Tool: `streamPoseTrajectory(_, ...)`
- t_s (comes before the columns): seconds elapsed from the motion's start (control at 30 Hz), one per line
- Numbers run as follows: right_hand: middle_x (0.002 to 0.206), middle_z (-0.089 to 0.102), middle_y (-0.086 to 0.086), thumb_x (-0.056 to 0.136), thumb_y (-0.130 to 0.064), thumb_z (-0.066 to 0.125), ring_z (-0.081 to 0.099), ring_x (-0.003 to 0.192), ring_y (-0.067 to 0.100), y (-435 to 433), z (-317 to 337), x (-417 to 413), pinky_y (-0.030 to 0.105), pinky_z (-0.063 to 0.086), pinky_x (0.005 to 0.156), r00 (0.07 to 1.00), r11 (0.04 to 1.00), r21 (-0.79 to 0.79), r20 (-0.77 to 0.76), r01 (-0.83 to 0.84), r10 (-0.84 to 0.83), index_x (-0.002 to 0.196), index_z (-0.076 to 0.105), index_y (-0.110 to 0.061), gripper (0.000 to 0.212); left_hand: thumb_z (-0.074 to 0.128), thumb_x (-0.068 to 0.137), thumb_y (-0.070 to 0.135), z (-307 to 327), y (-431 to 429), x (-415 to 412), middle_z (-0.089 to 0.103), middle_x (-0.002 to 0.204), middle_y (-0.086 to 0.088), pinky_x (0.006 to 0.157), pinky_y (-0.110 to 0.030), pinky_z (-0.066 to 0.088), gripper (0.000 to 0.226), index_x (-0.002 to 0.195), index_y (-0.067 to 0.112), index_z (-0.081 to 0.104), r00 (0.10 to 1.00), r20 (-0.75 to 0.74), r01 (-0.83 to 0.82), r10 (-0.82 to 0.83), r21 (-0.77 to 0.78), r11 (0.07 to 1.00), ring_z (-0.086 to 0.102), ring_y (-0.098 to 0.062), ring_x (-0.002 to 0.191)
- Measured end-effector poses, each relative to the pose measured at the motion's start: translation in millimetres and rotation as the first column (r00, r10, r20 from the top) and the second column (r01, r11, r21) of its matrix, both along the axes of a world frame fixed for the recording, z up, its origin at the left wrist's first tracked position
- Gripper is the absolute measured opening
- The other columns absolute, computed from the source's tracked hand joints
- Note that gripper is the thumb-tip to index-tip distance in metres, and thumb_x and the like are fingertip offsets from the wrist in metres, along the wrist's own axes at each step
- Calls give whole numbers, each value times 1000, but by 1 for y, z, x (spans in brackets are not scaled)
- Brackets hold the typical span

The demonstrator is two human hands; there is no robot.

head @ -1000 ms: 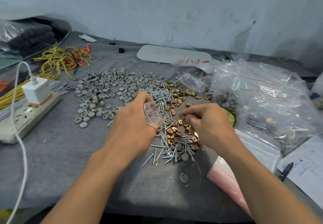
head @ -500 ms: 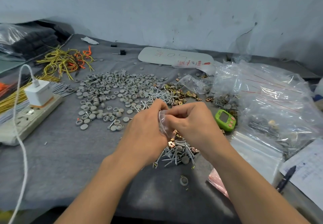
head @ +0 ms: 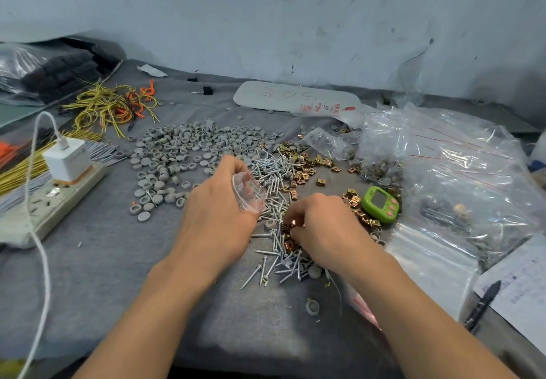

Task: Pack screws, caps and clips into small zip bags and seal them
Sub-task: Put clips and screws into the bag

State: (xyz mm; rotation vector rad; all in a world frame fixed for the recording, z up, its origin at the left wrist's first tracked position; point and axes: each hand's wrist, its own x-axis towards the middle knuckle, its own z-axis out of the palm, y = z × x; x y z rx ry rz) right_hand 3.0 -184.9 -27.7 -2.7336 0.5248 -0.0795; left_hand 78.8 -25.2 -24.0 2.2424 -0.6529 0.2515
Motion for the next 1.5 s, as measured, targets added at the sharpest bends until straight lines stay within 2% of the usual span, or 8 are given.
streamPoseTrajectory(0.27,89,76,-4,95,-27,68,69,84,21,-3,-5,-4,37,59,76,996,998,10,60,64,-65,98,79,-31,12,80,84,32,2,-1,-1,65,80,16,62,-33,45,41,94,40,41,1000,-17,7,-7,2,1000,57,1,74)
streamPoseTrajectory(0.43,71,70,-17,92,-22,74,62,66,-3,-20,-5,-7,14,42,57,977,955,276,149,105,-151,89,80,-31,11,79,85,31,2,-2,-1,65,81,15,57,-26,40,41,93,41,41,999,-33,20,-19,17,1000,57,-1,73)
streamPoseTrajectory(0.7,73,73,4,90,-13,76,55,62,13,-23,2,-9,25,46,63,946,603,797,221,-35,-238,88,82,-20,10,80,84,37,0,-6,-4,65,87,13,55,-24,37,43,96,44,39,999,-43,36,-33,79,996,58,-4,75)
streamPoseTrajectory(0.83,73,73,6,93,-15,73,53,61,14,-20,3,-9,25,44,64,955,602,796,224,-65,-193,88,81,-14,10,84,76,45,5,-5,-7,68,85,18,49,-14,38,45,99,44,45,993,-44,108,-107,9,994,63,0,70)
streamPoseTrajectory(1.0,69,69,5,94,-18,72,52,58,12,-14,5,-11,25,44,61,970,602,790,220,-113,-107,81,82,-15,17,86,74,42,10,-6,-13,69,88,26,69,1,39,34,98,44,62,967,20,253,-252,-57,966,61,14,89)
streamPoseTrajectory(1.17,68,66,11,90,-7,74,50,55,14,-12,9,-10,19,45,52,966,420,902,186,-96,-178,77,80,-6,15,86,75,34,12,-4,-11,72,83,28,71,-3,45,15,84,37,74,961,41,278,-275,-120,953,66,12,84)
streamPoseTrajectory(1.4,67,61,7,94,-10,71,48,54,11,2,4,-6,20,41,52,973,256,963,134,-83,-189,71,78,-10,24,88,67,21,12,-3,-13,73,79,23,68,-17,55,27,85,37,75,969,62,244,-237,-164,956,70,5,78)
streamPoseTrajectory(1.5,64,62,5,94,-10,70,52,51,11,5,6,-7,21,42,54,972,306,947,160,-101,-173,69,79,-12,26,85,60,25,13,-3,-12,72,78,26,61,-9,49,30,84,39,75,977,26,211,-210,-216,953,69,5,74)
